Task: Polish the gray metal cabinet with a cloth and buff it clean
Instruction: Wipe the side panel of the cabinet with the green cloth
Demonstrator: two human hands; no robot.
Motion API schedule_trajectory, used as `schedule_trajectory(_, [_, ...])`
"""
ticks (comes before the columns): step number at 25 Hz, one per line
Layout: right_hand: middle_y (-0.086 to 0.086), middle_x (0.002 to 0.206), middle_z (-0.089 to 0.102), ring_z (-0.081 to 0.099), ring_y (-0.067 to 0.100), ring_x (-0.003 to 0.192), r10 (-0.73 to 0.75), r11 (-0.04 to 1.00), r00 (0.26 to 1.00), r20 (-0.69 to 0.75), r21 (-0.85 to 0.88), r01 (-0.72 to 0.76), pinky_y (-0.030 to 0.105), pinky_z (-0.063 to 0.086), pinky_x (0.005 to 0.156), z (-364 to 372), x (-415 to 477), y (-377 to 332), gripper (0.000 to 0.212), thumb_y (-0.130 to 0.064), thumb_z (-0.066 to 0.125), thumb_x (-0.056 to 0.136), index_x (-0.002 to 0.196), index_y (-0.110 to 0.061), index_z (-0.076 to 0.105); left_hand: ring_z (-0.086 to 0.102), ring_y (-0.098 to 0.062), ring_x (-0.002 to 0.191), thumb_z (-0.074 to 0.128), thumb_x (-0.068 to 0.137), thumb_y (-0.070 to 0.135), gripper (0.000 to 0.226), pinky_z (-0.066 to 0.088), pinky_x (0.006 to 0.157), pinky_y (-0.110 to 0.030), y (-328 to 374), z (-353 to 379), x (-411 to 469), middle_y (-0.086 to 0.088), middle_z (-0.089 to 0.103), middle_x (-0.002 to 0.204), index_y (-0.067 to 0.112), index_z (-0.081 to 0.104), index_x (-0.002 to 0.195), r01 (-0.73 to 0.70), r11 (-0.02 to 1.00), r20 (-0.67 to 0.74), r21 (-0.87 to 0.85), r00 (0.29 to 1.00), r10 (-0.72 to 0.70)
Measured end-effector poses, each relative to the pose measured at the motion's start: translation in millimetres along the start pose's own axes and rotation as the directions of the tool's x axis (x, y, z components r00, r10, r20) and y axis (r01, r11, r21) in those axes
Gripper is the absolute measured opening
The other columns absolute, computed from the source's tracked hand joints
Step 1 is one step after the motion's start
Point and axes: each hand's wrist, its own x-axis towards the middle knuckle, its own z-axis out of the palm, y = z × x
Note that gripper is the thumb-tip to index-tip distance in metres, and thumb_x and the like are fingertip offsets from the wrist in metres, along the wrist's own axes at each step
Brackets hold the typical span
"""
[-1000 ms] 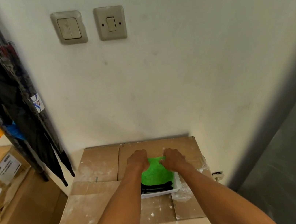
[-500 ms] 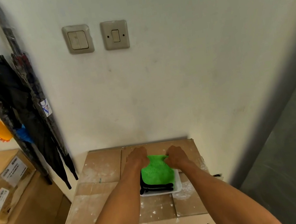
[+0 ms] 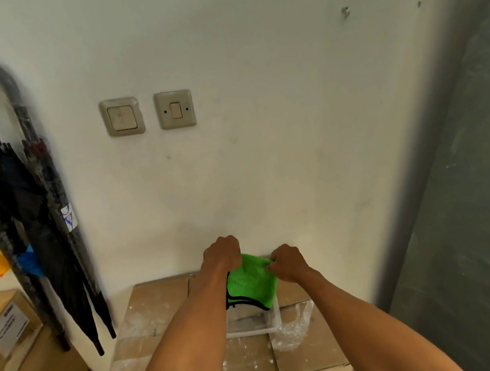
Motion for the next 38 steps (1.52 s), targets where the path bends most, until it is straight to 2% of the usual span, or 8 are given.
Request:
schedule_trajectory(4, [0.016, 0.104, 0.071, 0.064, 0.031, 0.102, -0.025, 0.997, 0.995, -0.094, 0.067, 0.031, 0.033, 0.047, 0.078, -34.3, -5.0, 2.9, 0.022, -0.018, 0.068, 0.087, 0.095, 0.0, 0.077, 0.064, -0.029, 0.11, 0.056, 0.092, 0.005, 0.03, 0.053, 0.088, -0.037, 23.5, -30.6, 0.8, -0.01, 0.063, 0.125, 0.01, 0.067, 0.119, -0.045, 0.998, -0.058, -0.035, 0.997, 0.043])
schedule_trajectory(13, [0.007, 0.078, 0.072, 0.067, 0.025, 0.078, 0.072, 0.97, 0.893, -0.445, 0.239, 0.041, 0.037, 0.054, 0.072, -164.6, -46.7, 48.9, 0.019, -0.025, 0.073, 0.087, 0.086, -0.006, 0.076, 0.059, -0.03, 0.117, 0.058, 0.097, 0.015, 0.025, 0.05, 0.092, -0.038, 145.5, -81.5, 12.9, -0.009, 0.052, 0.131, 0.02, 0.071, 0.118, -0.273, 0.941, -0.348, -0.202, 0.918, 0.192])
schedule_trajectory(17, [-0.003, 0.078, 0.065, 0.062, 0.021, 0.079, 0.148, 0.977, 0.732, -0.665, 0.214, -0.003, 0.031, 0.043, 0.068, -238.0, -74.7, 90.2, 0.014, -0.033, 0.07, 0.09, 0.084, -0.021, 0.068, 0.061, -0.037, 0.11, 0.057, 0.099, 0.02, 0.022, 0.051, 0.089, -0.04, 249.0, -96.8, 10.9, -0.014, 0.052, 0.129, 0.017, 0.068, 0.118, -0.394, 0.861, -0.496, -0.323, 0.845, 0.2])
schedule_trajectory(22, [0.0, 0.087, 0.07, 0.06, 0.02, 0.079, 0.143, 0.989, 0.476, -0.868, 0.142, -0.038, 0.03, 0.041, 0.067, -338.3, -115.1, 122.3, 0.018, -0.037, 0.069, 0.092, 0.093, -0.019, 0.071, 0.062, -0.039, 0.106, 0.059, 0.099, 0.02, 0.02, 0.049, 0.092, -0.042, 380.7, -133.8, 3.6, -0.014, 0.052, 0.124, 0.013, 0.067, 0.117, -0.58, 0.667, -0.66, -0.468, 0.731, 0.172])
schedule_trajectory(28, [-0.002, 0.079, 0.069, 0.064, 0.02, 0.073, 0.0, 0.997, 0.103, -0.995, -0.008, -0.08, 0.029, 0.043, 0.064, -461.6, -149.3, 124.3, 0.019, -0.037, 0.07, 0.091, 0.092, -0.018, 0.072, 0.067, -0.036, 0.091, 0.064, 0.094, 0.016, 0.017, 0.051, 0.081, -0.04, 504.8, -197.2, -13.1, -0.016, 0.072, 0.1, 0.01, 0.075, 0.107, -0.815, 0.379, -0.87, -0.438, 0.49, 0.048])
schedule_trajectory(31, [0.001, 0.078, 0.07, 0.065, 0.023, 0.074, -0.059, 0.993, 0.014, -0.998, -0.06, -0.103, 0.028, 0.04, 0.065, -510.1, -156.1, 120.3, 0.019, -0.034, 0.069, 0.091, 0.089, -0.015, 0.071, 0.067, -0.032, 0.089, 0.063, 0.092, 0.008, 0.017, 0.05, 0.078, -0.037, 544.3, -221.0, -12.5, -0.013, 0.072, 0.1, 0.009, 0.074, 0.106, -0.892, 0.239, -0.92, -0.384, 0.392, -0.013])
schedule_trajectory(34, [0.003, 0.081, 0.071, 0.065, 0.024, 0.077, -0.126, 0.985, -0.041, -0.991, -0.12, -0.126, 0.028, 0.038, 0.067, -552.4, -155.1, 118.1, 0.021, -0.033, 0.068, 0.092, 0.088, -0.013, 0.071, 0.063, -0.029, 0.11, 0.06, 0.093, 0.005, 0.037, 0.047, 0.093, -0.032, 576.8, -234.3, -1.8, -0.015, 0.067, 0.124, 0.006, 0.064, 0.131, -0.963, 0.107, -0.965, -0.249, 0.256, 0.057])
schedule_trajectory(38, [0.003, 0.089, 0.068, 0.062, 0.02, 0.081, -0.185, 0.966, -0.051, -0.981, -0.173, -0.191, 0.023, 0.034, 0.07, -583.4, -145.9, 114.1, 0.019, -0.031, 0.067, 0.095, 0.093, -0.012, 0.07, 0.049, -0.03, 0.138, 0.051, 0.1, 0.018, 0.054, 0.045, 0.11, -0.046, 611.8, -241.4, 17.7, -0.013, 0.05, 0.151, 0.011, 0.042, 0.153, -0.97, 0.014, -0.953, -0.245, 0.243, 0.183])
